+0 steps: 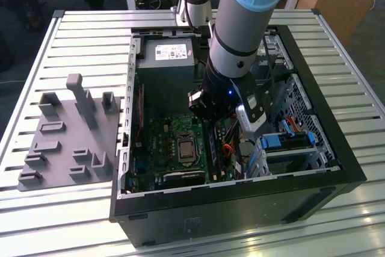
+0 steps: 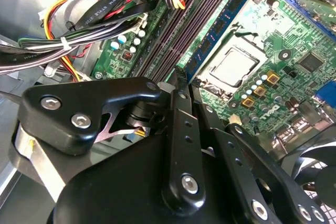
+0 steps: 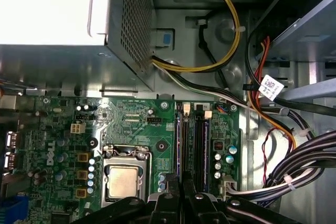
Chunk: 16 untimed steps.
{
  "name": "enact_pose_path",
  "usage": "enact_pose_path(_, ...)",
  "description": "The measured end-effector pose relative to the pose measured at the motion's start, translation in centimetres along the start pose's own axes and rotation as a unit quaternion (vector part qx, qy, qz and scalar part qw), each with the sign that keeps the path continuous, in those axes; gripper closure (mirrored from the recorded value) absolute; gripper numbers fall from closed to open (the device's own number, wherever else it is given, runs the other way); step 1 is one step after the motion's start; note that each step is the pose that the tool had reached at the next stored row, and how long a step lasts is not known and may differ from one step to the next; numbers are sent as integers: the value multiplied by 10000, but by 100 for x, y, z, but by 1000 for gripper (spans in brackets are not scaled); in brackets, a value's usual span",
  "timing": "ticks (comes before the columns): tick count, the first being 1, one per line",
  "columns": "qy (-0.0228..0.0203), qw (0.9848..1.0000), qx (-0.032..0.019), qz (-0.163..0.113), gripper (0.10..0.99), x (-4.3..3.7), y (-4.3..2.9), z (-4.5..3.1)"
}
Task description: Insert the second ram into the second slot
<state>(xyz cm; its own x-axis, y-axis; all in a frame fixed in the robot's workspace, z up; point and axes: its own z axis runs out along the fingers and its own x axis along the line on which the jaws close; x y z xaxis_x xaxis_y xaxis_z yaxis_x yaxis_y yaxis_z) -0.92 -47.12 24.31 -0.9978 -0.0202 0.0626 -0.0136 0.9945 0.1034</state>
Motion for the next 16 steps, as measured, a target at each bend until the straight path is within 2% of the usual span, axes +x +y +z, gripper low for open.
enact_pose_path(8,0,10000,-6,0,949,-1,-3,26)
enact_pose_path(16,0,10000,9,2,949,-3,-5,34)
